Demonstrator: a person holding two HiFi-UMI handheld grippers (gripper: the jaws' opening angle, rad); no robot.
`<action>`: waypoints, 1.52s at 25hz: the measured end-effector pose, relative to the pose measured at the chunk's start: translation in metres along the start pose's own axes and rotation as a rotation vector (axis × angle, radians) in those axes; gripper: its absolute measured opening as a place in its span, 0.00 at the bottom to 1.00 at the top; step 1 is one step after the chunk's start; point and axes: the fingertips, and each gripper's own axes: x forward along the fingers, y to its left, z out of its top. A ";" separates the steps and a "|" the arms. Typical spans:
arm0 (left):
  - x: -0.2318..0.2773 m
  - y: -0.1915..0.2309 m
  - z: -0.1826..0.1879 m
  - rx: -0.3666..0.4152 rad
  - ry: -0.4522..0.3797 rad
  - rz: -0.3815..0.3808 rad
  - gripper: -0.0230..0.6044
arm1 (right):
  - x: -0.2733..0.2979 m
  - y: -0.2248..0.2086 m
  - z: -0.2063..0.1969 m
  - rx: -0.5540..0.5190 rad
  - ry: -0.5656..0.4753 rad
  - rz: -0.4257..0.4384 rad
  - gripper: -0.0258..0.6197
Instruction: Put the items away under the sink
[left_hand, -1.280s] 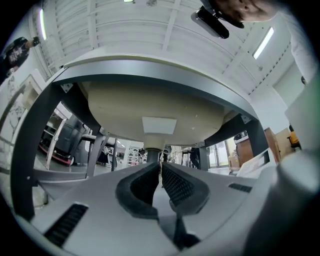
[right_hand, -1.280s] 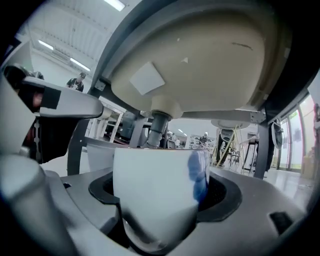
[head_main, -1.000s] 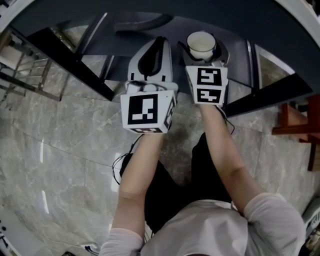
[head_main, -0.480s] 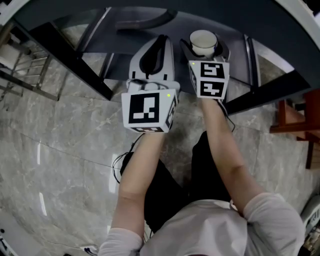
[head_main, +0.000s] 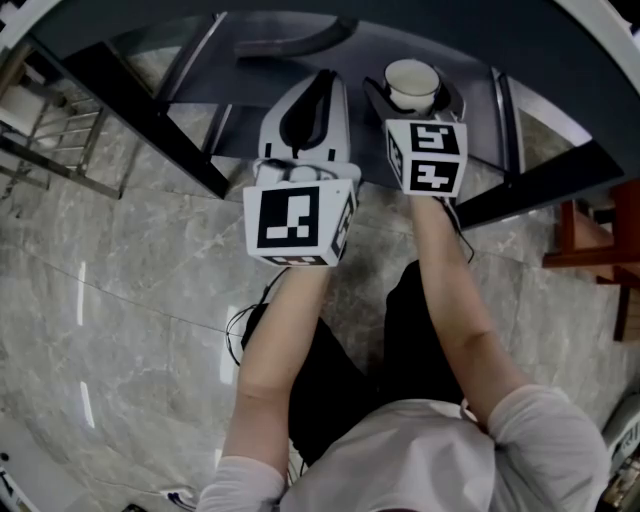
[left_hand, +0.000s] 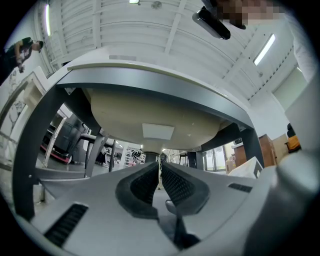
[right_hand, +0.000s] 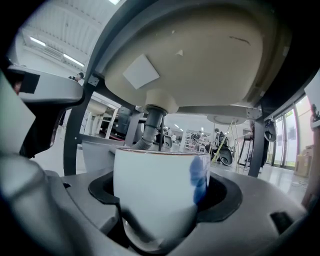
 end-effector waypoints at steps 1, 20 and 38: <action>0.000 0.000 0.000 -0.001 0.002 -0.001 0.07 | 0.001 0.000 0.000 0.004 0.002 0.001 0.65; 0.005 -0.007 -0.006 -0.003 0.013 -0.010 0.07 | 0.009 -0.026 -0.010 0.039 0.057 0.024 0.67; 0.006 -0.011 -0.014 0.010 0.038 -0.013 0.07 | 0.002 -0.028 -0.014 0.055 0.072 0.068 0.68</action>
